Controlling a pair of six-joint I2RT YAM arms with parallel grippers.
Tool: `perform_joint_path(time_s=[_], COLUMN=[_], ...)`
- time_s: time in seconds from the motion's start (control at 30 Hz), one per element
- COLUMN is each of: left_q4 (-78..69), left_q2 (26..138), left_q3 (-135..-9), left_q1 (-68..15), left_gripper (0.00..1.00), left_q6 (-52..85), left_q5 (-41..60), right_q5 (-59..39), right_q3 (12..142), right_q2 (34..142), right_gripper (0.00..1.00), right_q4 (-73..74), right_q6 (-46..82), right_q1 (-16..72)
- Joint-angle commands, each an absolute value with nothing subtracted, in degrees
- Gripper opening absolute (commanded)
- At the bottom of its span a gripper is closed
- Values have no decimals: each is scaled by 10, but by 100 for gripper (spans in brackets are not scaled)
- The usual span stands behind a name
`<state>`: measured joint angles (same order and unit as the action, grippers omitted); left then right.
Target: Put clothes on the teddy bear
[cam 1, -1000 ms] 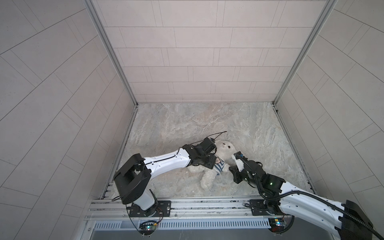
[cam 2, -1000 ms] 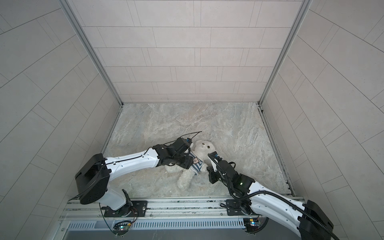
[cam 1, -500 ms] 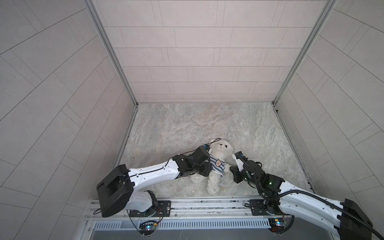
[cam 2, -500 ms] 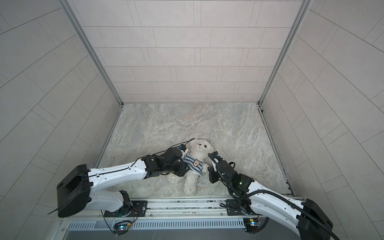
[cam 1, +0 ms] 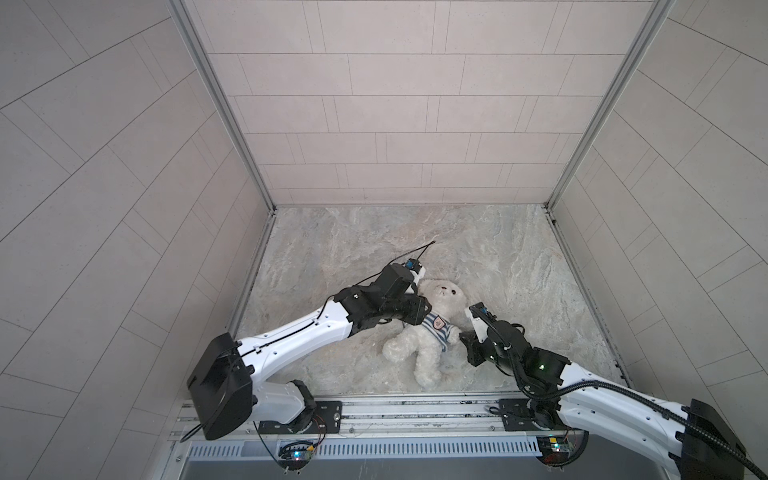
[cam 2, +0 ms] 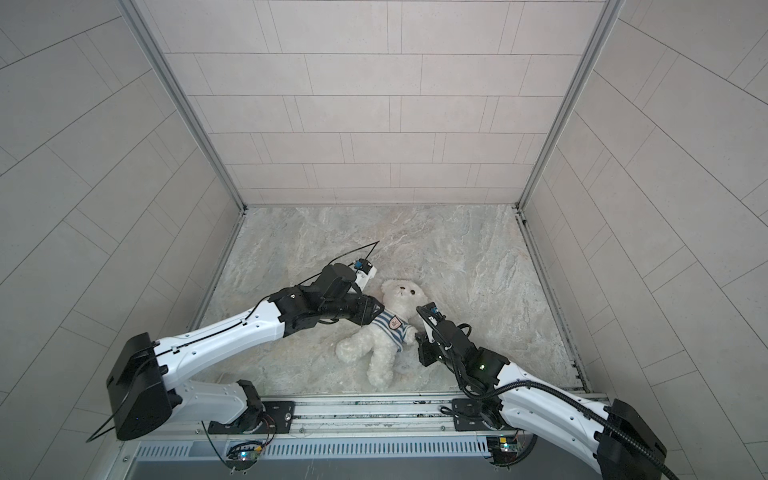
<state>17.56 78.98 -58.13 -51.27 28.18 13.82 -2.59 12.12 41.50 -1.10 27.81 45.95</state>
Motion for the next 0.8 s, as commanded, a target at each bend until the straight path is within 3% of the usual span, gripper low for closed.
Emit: perform_joint_path(time_s=[0.0, 0.2, 0.3, 0.5, 0.77], left_q4=[186, 145, 142, 102, 65], left_q2=[841, 885, 894, 909, 916], left_q3=[-603, -569, -559, -527, -505], left_q1=[-532, -545, -554, -568, -570], left_gripper=[42, 32, 31, 29, 27], left_q6=[274, 310, 314, 342, 366], left_q5=[146, 138, 130, 134, 139], right_q5=[-31, -3, 0, 9, 29], right_q3=[116, 125, 134, 165, 161], right_q2=[390, 357, 354, 413, 497], right_gripper=[8, 36, 44, 52, 52], right_q4=[4, -49, -46, -37, -1], right_q6=[264, 290, 303, 318, 362], right_q1=[459, 459, 458, 458, 457])
